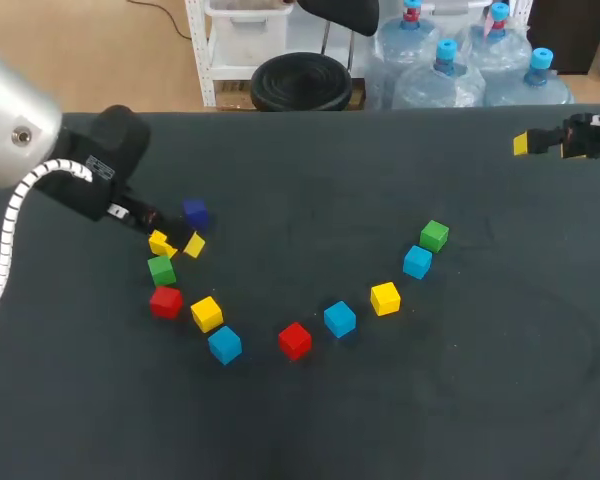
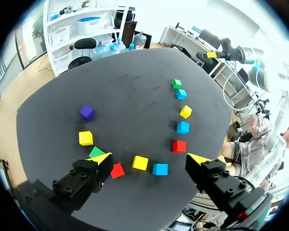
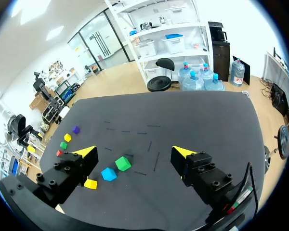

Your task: Place the blue cubes, place green cubes on the blue cubes, place the yellow cubes on the green cubes, then place the red cubes on the yellow cubes, and place purple cube on the red cubes.

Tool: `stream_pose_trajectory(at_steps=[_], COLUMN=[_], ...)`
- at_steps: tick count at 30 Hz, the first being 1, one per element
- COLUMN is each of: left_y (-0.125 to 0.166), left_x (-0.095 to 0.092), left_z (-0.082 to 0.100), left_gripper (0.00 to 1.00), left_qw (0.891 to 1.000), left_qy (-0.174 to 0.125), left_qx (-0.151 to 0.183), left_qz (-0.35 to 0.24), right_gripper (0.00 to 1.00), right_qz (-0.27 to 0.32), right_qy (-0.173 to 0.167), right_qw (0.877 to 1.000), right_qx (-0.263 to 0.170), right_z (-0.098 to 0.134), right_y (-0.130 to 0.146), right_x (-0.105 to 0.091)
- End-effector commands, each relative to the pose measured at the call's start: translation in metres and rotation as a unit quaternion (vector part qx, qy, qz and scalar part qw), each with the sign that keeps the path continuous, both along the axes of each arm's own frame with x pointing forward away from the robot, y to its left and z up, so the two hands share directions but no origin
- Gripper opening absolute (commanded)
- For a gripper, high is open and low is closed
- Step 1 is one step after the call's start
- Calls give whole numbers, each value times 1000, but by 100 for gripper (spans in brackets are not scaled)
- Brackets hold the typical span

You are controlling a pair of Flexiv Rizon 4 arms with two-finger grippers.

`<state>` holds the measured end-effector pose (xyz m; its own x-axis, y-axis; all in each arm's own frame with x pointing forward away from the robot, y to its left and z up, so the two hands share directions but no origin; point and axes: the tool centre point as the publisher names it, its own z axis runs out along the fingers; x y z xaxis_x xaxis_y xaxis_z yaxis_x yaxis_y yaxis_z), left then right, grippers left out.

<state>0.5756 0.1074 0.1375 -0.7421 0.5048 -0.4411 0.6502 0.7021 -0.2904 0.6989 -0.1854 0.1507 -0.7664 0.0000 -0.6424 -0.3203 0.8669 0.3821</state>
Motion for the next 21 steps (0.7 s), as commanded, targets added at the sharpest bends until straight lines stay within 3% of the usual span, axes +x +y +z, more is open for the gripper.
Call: stream_pose_trajectory(at_steps=[1,13,14,15,16,21], left_y=[0,0,0,0,0,0], left_x=[0,0,0,0,0,0], left_z=[0,0,0,0,0,0], left_gripper=[100,97,49,31,2,0], left_qw=[1000,1000,1000,1000,1000,1000], left_qy=[0,0,0,0,0,0], left_qx=[0,0,0,0,0,0], left_qz=[0,0,0,0,0,0], right_gripper=[100,100,100,100,100,100], right_qz=[0,0,0,0,0,0], right_qy=[0,0,0,0,0,0], right_qw=[1000,1000,1000,1000,1000,1000], right_qx=[0,0,0,0,0,0], right_z=[0,0,0,0,0,0], right_y=[0,0,0,0,0,0], right_x=[0,0,0,0,0,0])
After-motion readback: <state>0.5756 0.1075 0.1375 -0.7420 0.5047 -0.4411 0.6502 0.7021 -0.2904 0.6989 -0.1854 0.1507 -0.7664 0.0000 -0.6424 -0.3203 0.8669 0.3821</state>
